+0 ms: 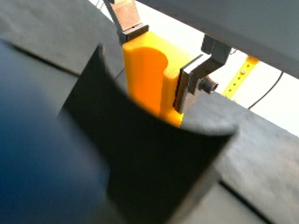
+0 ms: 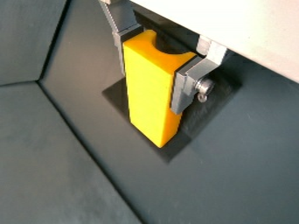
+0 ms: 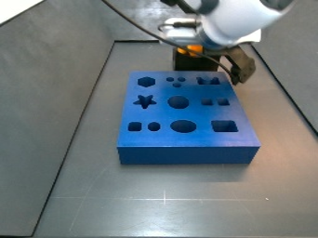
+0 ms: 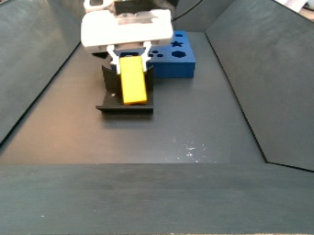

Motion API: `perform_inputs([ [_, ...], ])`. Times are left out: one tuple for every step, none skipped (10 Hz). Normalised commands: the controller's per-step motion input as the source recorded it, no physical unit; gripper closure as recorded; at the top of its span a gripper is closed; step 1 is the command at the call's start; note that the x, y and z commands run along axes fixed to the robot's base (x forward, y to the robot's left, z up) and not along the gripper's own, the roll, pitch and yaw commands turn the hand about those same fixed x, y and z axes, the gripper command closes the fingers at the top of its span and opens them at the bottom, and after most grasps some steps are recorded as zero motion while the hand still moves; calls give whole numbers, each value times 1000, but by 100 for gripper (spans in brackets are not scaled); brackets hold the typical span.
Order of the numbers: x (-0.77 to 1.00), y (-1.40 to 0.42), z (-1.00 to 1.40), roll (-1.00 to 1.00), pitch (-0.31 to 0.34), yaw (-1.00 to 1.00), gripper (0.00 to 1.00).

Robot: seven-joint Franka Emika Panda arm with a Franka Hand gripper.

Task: Pick up the arch object. Move up. Place the arch object on the fixture. Regrasp the arch object. Rotate the arch object. Move to above the board. Insert the arch object.
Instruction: Rotate the arch object.

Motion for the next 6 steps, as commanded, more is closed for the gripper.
perform_inputs([
  [-1000, 101, 962, -59, -51, 14, 100],
  [-1000, 92, 943, -66, -58, 12, 100],
  [-1000, 86, 926, -68, -62, 7, 100],
  [-1000, 77, 907, -73, -63, 1, 100],
  [-1000, 72, 886, -75, -61, -7, 100],
  [-1000, 65, 858, -81, -56, -17, 100],
])
